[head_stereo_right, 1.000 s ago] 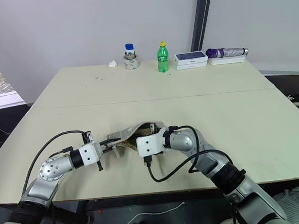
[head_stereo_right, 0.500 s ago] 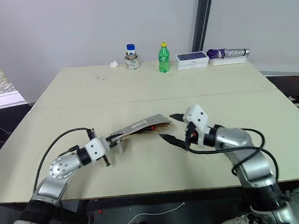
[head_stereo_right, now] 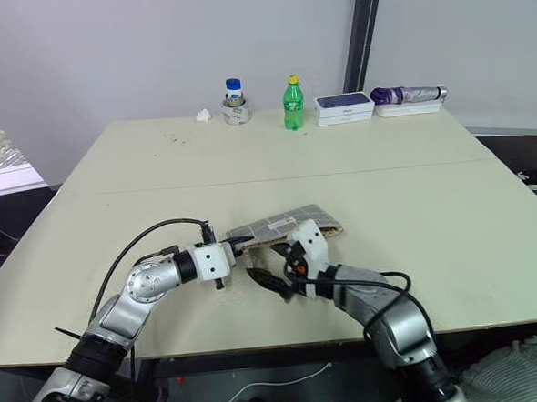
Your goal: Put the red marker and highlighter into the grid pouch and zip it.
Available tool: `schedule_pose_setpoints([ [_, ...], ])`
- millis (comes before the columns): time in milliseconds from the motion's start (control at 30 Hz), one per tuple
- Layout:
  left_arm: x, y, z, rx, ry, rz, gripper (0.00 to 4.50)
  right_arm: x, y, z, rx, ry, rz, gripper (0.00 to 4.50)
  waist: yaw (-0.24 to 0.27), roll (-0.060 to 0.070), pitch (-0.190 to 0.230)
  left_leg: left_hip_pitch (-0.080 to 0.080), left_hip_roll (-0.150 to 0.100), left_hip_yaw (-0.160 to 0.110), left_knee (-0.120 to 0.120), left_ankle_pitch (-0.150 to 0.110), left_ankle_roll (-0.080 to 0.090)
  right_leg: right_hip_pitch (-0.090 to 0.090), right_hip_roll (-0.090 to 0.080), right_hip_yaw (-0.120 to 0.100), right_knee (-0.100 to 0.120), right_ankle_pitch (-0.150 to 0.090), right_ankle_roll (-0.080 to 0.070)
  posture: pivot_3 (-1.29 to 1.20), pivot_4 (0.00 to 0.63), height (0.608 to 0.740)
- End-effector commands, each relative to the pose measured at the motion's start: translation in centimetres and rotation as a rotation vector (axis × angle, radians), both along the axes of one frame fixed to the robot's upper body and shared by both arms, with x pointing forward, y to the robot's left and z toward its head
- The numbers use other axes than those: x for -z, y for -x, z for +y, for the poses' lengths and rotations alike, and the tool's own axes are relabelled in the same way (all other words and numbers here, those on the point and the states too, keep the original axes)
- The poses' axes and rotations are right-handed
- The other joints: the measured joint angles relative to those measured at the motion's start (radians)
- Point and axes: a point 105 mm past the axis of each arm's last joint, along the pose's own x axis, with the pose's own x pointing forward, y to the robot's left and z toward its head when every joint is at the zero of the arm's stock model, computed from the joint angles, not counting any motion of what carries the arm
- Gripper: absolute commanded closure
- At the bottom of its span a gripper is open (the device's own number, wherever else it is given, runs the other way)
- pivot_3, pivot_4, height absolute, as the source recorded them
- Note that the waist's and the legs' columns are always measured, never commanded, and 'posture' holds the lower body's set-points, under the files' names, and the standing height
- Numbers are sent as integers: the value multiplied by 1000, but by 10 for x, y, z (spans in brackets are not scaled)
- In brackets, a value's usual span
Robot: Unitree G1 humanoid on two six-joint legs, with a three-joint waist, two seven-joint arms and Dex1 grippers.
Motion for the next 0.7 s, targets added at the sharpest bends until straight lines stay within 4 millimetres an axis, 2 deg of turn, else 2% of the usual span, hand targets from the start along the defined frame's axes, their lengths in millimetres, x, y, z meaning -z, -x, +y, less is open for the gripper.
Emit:
schedule_pose_setpoints([
  [33, -14, 0, -5, 15, 5, -61, 4500, -11, 0, 12, -24, -80, 13, 294, -1, 0, 0, 0, 0, 0, 0, 0, 0, 0, 0, 0, 0, 0, 0, 0, 150, 740],
  [167, -13, 0, -8, 22, -8, -68, 4500, -9, -5, 26, -58, -44, -17, 294, -4, 0, 0, 0, 0, 0, 0, 0, 0, 0, 0, 0, 0, 0, 0, 0, 150, 740],
  [200, -13, 0, -8, 23, -13, -71, 4500, -13, -8, 26, -49, -70, -16, 528, -4, 0, 0, 0, 0, 0, 0, 0, 0, -1, 0, 0, 0, 0, 0, 0, 150, 740],
  [267, -13, 0, -7, 17, -9, -74, 4500, -15, -11, 24, -41, -79, -21, 1120, -4, 0, 0, 0, 0, 0, 0, 0, 0, -1, 0, 0, 0, 0, 0, 0, 150, 740],
  [433, -12, -1, 2, -10, -15, -77, 4500, -6, -13, 9, -11, -44, -10, 3758, -3, 0, 0, 0, 0, 0, 0, 0, 0, -1, 0, 0, 0, 0, 0, 0, 150, 740],
  [467, -12, -2, 5, -17, -16, -76, 4500, -4, -13, 1, -2, -20, -13, 4258, -3, 0, 0, 0, 0, 0, 0, 0, 0, -1, 0, 0, 0, 0, 0, 0, 150, 740],
  [500, -11, -2, 7, -22, -19, -76, 4500, -1, -14, -7, 4, 14, -21, 4440, -3, 0, 0, 0, 0, 0, 0, 0, 0, -1, 0, 0, 0, 0, 0, 0, 150, 740],
  [633, -7, -5, 24, -63, -59, -86, 4500, 8, -31, -73, 108, 204, -53, 4440, 1, 0, 0, 0, 0, 0, 0, 0, 0, 0, 0, 0, 0, 0, 0, 0, 150, 740],
  [700, -6, -7, 33, -90, -64, -84, 4500, 1, -41, -107, 175, 241, -66, 4440, 1, 0, 0, 0, 0, 0, 0, 0, 0, 0, 0, 0, 0, 0, 0, 0, 150, 740],
])
